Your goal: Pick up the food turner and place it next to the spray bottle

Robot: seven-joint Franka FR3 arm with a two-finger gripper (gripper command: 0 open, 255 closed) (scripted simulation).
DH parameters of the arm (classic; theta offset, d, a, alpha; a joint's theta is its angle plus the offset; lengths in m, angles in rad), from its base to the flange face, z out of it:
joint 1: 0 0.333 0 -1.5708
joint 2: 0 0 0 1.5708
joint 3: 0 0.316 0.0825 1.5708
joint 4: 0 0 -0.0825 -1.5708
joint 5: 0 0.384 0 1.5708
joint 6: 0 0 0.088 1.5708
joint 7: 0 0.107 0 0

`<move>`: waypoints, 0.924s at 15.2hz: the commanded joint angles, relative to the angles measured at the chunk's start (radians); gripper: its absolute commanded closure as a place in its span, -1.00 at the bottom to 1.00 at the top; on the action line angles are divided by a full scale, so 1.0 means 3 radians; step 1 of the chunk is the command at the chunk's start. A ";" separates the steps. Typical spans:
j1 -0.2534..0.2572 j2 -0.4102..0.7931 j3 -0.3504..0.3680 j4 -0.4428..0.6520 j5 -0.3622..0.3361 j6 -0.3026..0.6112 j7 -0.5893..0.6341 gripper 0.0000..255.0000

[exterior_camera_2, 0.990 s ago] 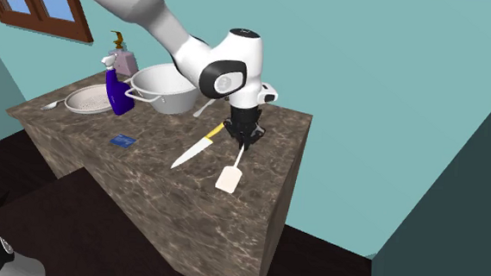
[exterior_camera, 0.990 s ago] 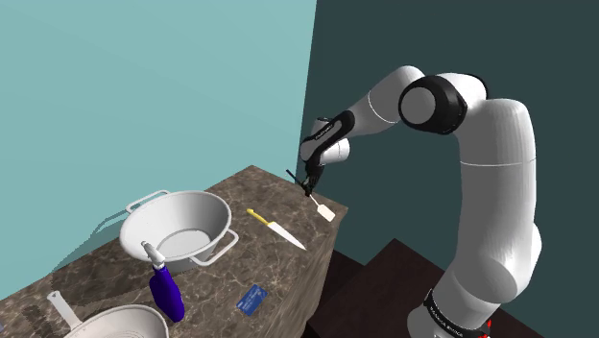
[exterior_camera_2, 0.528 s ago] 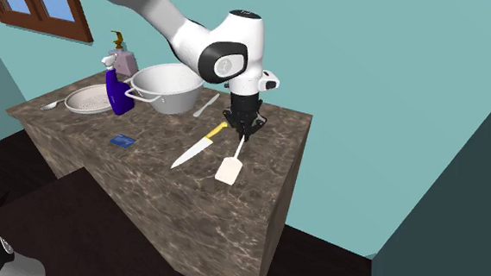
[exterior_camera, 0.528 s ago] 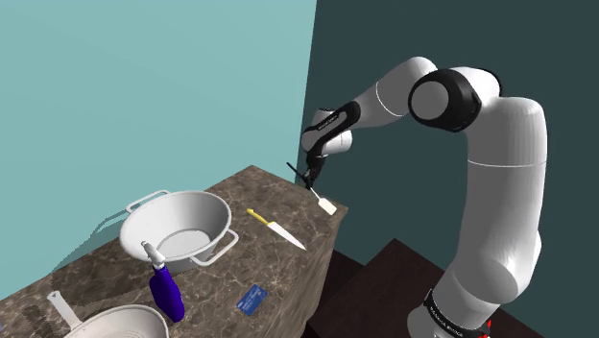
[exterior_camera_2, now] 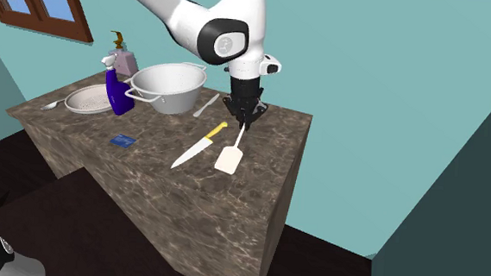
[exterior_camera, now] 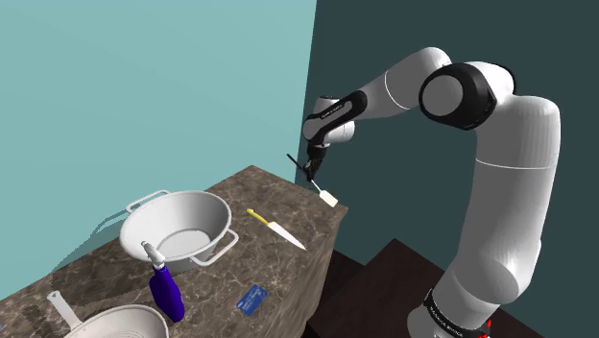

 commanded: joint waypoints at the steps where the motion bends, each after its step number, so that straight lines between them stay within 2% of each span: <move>1: 0.0000 -0.0064 -0.0009 0.0020 -0.0015 -0.0086 0.0006 1.00; 14: 0.0017 -0.0362 -0.0034 0.0234 -0.0094 -0.0592 0.0069 1.00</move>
